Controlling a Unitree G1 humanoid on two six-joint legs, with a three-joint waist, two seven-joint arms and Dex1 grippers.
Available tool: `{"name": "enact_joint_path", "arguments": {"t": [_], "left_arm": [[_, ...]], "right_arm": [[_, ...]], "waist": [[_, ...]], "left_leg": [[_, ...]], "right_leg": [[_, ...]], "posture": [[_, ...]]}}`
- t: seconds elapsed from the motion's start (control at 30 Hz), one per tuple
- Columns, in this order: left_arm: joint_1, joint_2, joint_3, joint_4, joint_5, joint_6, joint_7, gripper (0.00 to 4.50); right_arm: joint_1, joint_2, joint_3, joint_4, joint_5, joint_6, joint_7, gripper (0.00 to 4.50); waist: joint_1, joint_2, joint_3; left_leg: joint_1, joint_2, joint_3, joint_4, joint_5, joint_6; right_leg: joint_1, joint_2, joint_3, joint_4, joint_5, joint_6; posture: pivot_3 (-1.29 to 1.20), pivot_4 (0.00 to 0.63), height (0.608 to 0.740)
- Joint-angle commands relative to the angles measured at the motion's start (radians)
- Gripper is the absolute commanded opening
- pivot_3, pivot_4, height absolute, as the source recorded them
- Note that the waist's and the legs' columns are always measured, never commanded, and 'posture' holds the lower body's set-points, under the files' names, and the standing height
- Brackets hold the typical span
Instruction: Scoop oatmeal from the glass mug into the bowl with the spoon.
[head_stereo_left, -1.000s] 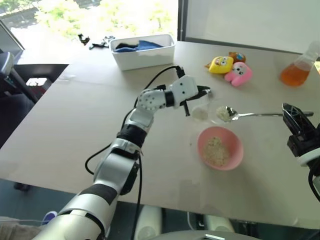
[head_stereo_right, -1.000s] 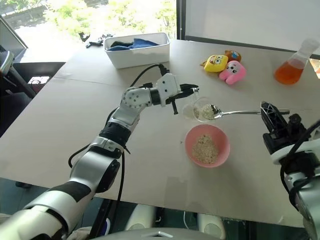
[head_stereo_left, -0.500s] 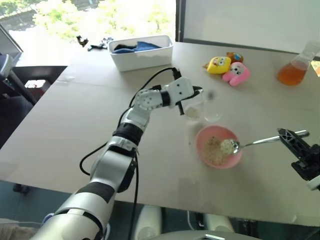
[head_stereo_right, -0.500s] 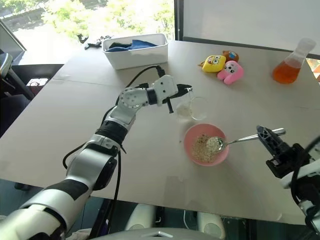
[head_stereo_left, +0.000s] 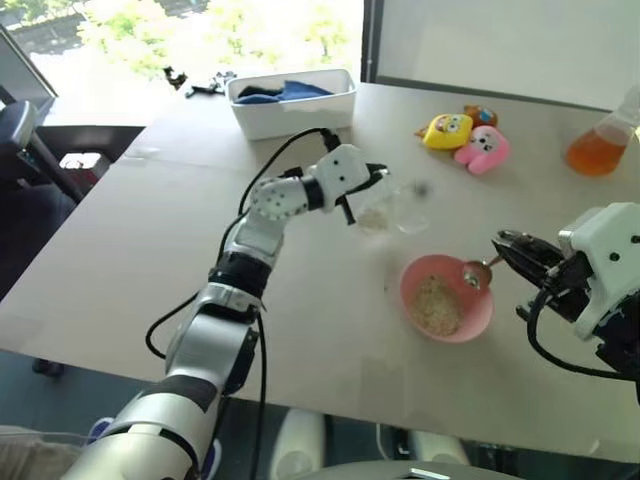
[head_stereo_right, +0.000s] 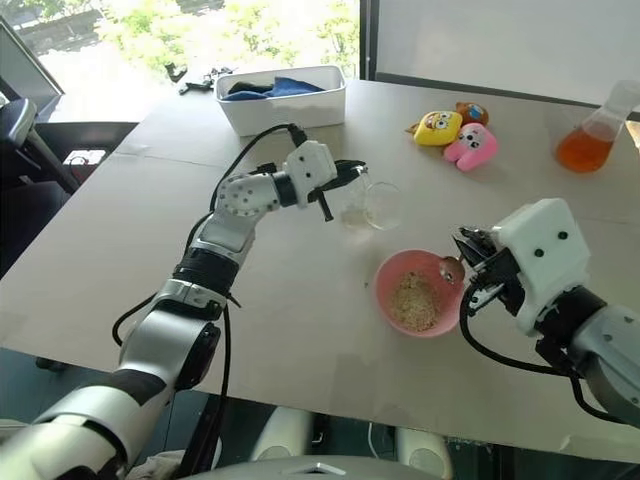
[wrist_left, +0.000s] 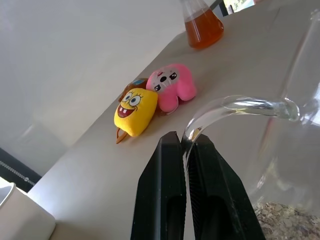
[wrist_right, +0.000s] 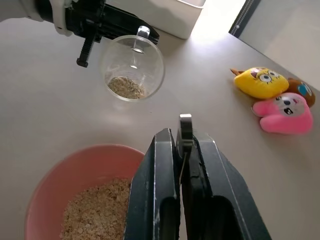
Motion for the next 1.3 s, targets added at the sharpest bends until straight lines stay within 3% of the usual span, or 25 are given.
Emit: {"name": "enact_joint_path", "arguments": {"t": [0.03,0.23,0.4,0.6,0.77,0.9,1.07,1.1,1.2,1.3], "left_arm": [[0.045,-0.007,0.046,-0.128,-0.054,0.118,0.043,0.05],[0.105,-0.021,0.048,-0.251,-0.06,0.226,0.079,0.05],[0.144,-0.035,0.045,-0.369,-0.078,0.307,0.097,0.05],[0.178,-0.07,0.047,-0.483,-0.099,0.374,0.137,0.05],[0.204,-0.092,0.059,-0.544,-0.12,0.424,0.182,0.05],[0.244,-0.112,0.081,-0.572,-0.156,0.483,0.225,0.0],[0.285,-0.154,0.168,-0.548,-0.241,0.545,0.301,0.0],[0.293,-0.153,0.182,-0.539,-0.248,0.545,0.308,0.0],[0.322,-0.134,0.263,-0.479,-0.284,0.515,0.326,0.0],[0.336,-0.087,0.313,-0.432,-0.328,0.497,0.274,0.0]], "right_arm": [[-0.04,0.143,-0.056,-0.021,0.21,-0.131,-0.082,0.0],[-0.198,0.203,-0.031,-0.001,0.36,-0.178,-0.192,0.0],[-0.404,0.228,0.102,0.073,0.401,-0.17,-0.23,0.0],[-0.614,0.306,0.313,0.166,0.313,-0.081,-0.232,0.0],[-0.688,0.361,0.438,0.23,0.164,0.026,-0.143,0.0],[-0.752,0.425,0.509,0.282,0.035,0.082,-0.055,1.57],[-0.685,0.38,0.464,0.246,-0.072,0.133,0.104,3.6],[-0.657,0.377,0.437,0.232,-0.071,0.131,0.131,4.38],[-0.449,0.332,0.289,0.126,-0.16,0.072,0.377,4.38],[-0.234,0.332,0.141,0.068,-0.204,0.053,0.533,4.38]], "waist": [[0.001,-0.001,0.0],[-0.001,-0.001,0.0],[-0.003,0.0,0.0],[-0.002,0.0,0.0],[0.0,0.0,0.0],[-0.003,0.0,-0.001],[0.002,0.0,-0.001],[0.002,0.0,-0.001],[0.007,0.001,-0.001],[-0.002,0.001,-0.001]], "left_leg": [[0.0,0.0,-0.001,0.0,0.0,0.0],[0.0,0.0,-0.001,0.002,0.0,0.0],[0.001,0.0,0.0,0.002,0.0,0.0],[0.001,0.0,0.0,0.002,0.0,0.0],[0.001,0.0,0.0,0.002,0.0,0.0],[0.001,0.0,0.0,0.002,0.0,0.0],[0.0,0.0,-0.001,0.002,0.0,0.0],[-0.001,0.0,-0.001,0.002,0.0,0.0],[-0.001,-0.001,-0.003,0.002,0.0,0.0],[-0.001,-0.001,-0.002,0.0,0.0,0.0]], "right_leg": [[0.0,0.0,0.0,0.0,0.0,0.0],[0.0,0.0,0.001,0.002,0.001,0.001],[0.001,0.001,0.002,0.002,0.001,0.001],[0.001,0.001,0.002,0.002,0.001,0.001],[0.0,0.001,0.002,0.001,0.001,0.001],[0.0,0.001,0.002,0.002,0.001,0.001],[0.0,0.001,0.001,0.001,0.001,0.001],[0.0,0.0,0.001,0.001,0.001,0.001],[0.0,0.0,0.001,0.001,0.001,0.001],[0.0,0.001,0.002,0.0,0.001,0.001]], "posture": [[0.0,0.15,0.74],[0.0,0.15,0.74],[0.0,0.15,0.74],[0.0,0.15,0.74],[0.0,0.15,0.74],[0.0,0.15,0.74],[0.0,0.15,0.74],[0.0,0.15,0.74],[0.0,0.15,0.74],[0.0,0.15,0.74]]}}
